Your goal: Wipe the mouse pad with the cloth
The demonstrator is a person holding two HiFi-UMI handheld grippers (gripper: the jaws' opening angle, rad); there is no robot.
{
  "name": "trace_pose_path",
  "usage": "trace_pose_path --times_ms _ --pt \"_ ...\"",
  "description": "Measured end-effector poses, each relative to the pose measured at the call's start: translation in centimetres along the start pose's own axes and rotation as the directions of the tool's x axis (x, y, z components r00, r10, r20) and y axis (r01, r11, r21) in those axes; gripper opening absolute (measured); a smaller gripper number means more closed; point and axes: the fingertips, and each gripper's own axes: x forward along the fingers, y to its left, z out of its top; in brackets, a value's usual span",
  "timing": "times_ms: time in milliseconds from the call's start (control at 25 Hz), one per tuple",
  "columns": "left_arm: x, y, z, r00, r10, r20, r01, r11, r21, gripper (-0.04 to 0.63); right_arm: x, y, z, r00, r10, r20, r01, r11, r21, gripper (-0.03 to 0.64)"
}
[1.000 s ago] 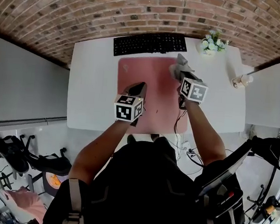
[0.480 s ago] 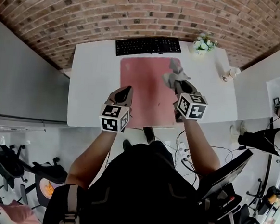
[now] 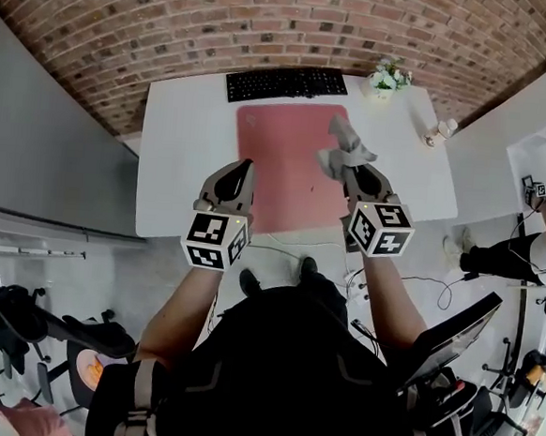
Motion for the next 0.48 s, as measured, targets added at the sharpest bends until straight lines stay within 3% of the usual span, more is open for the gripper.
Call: trace_pose_path --times_ms 360,480 --pt "-2.6 -2.5 2.8 0.994 0.083 0.064 -0.085 0.996 0.025 -0.002 -3.2 1.8 1.8 0.993 0.103 0.057 -0.096 0.99 -0.105 0.037" --pt "-2.3 -3.7 3.0 0.993 0.098 0.063 -0.1 0.995 0.019 -0.002 -4.2 1.1 1.3 0.992 0.114 0.063 -0.108 0.99 -0.088 0.035"
